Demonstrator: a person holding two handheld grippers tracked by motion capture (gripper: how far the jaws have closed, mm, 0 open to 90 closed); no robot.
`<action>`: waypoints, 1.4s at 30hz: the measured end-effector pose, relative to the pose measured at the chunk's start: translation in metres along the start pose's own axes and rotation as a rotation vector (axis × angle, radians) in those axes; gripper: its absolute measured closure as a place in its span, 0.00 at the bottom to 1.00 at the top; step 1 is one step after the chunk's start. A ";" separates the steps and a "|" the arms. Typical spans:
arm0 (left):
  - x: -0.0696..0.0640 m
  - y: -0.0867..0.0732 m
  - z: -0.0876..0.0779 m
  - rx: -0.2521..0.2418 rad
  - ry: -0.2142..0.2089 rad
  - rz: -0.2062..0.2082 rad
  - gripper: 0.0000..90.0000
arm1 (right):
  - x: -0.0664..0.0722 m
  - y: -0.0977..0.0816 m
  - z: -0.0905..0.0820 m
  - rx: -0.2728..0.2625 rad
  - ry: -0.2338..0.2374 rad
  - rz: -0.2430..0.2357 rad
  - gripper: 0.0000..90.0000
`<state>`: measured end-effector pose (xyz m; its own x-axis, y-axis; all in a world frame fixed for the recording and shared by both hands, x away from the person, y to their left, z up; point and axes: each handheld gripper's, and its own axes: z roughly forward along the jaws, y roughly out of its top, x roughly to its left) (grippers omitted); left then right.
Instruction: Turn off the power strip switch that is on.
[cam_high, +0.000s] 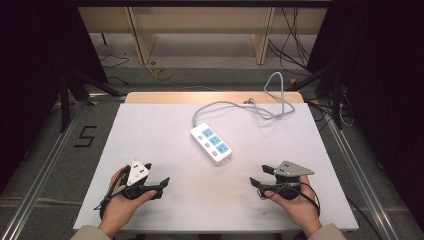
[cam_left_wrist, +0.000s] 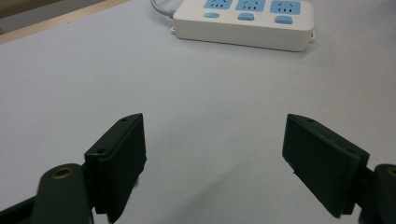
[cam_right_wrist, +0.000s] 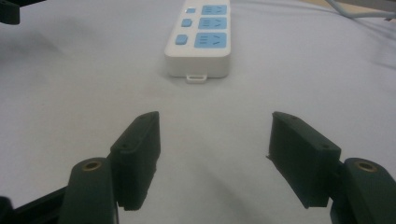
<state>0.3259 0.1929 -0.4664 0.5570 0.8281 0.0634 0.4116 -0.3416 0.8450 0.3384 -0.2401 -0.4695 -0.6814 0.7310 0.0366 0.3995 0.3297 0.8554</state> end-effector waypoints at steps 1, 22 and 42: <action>0.000 0.000 0.000 0.000 0.000 0.000 0.24 | 0.000 0.000 0.000 0.000 0.000 0.000 0.39; 0.001 -0.001 0.000 0.018 0.024 -0.009 0.25 | 0.003 0.001 -0.003 0.084 -0.045 -0.081 1.00; 0.001 -0.001 0.000 0.021 0.029 -0.010 0.26 | 0.006 0.009 0.006 0.076 -0.029 -0.066 1.00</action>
<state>0.3263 0.1937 -0.4670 0.5318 0.8439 0.0701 0.4323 -0.3417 0.8345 0.3418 -0.2290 -0.4652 -0.6904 0.7226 -0.0343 0.4002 0.4211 0.8139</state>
